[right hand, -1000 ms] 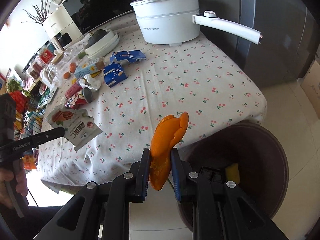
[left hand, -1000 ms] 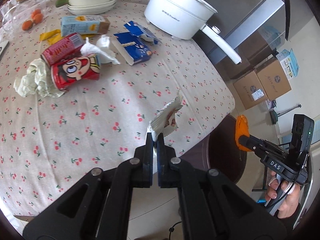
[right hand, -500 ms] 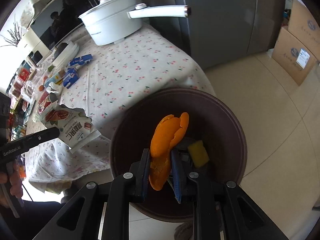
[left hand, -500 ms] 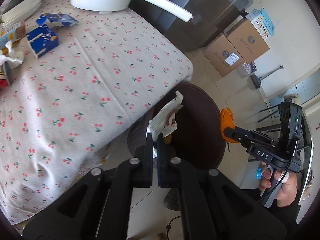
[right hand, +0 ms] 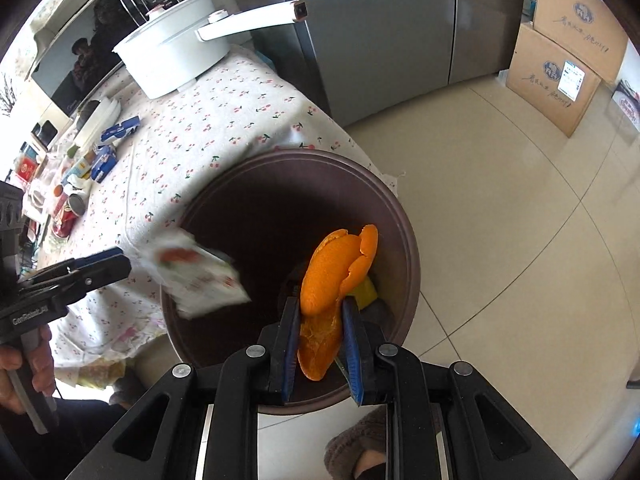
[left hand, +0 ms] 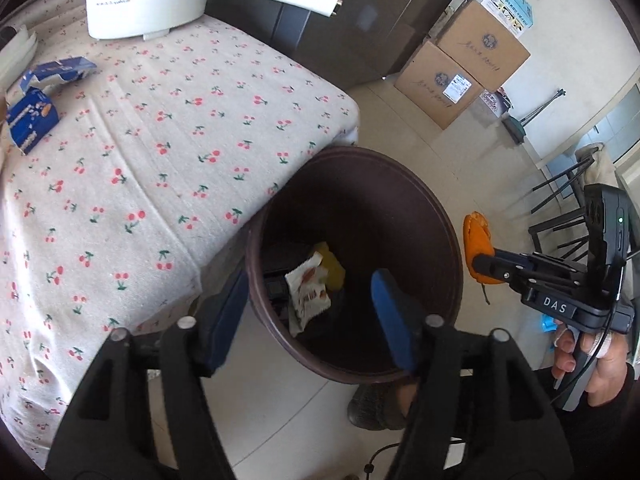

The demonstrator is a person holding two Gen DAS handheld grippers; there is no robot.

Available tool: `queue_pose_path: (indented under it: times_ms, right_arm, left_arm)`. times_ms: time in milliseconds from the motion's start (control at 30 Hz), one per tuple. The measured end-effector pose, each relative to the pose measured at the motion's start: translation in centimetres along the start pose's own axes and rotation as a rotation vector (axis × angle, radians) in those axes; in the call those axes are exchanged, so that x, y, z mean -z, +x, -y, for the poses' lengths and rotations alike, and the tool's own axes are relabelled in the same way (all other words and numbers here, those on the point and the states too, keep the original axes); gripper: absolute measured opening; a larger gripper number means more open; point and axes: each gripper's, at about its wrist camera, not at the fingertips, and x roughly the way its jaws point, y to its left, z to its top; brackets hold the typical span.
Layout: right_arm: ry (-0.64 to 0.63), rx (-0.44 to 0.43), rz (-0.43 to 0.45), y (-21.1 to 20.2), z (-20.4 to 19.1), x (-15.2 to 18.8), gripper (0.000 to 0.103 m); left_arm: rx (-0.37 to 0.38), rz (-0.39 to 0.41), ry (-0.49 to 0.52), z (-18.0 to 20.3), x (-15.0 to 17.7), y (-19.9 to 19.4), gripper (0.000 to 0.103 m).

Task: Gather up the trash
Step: 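Carry wrapper and orange peel over the bin and open both grippers, then move both grippers back to the table toward the red cans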

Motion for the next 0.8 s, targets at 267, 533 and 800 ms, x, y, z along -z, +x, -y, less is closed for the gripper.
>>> queue_pose_path:
  times_ms: [267,533,800]
  right_arm:
    - [-0.036,-0.003,-0.007,0.6,-1.6,-0.6,0.022]
    - [-0.082,-0.01,-0.023,1.6,-5.0,-1.2,0.028]
    - [-0.09,-0.014,0.002,1.6,-8.2,-2.0,0.062]
  left_arm:
    - [-0.16,0.049,0.04,-2.1,0.6,-2.6,0.082]
    - [-0.21,0.064,-0.027,-5.5,1.7,-4.9,0.085]
    - [-0.283,0.111,-0.092,-8.8,2.9,-7.9,0.096]
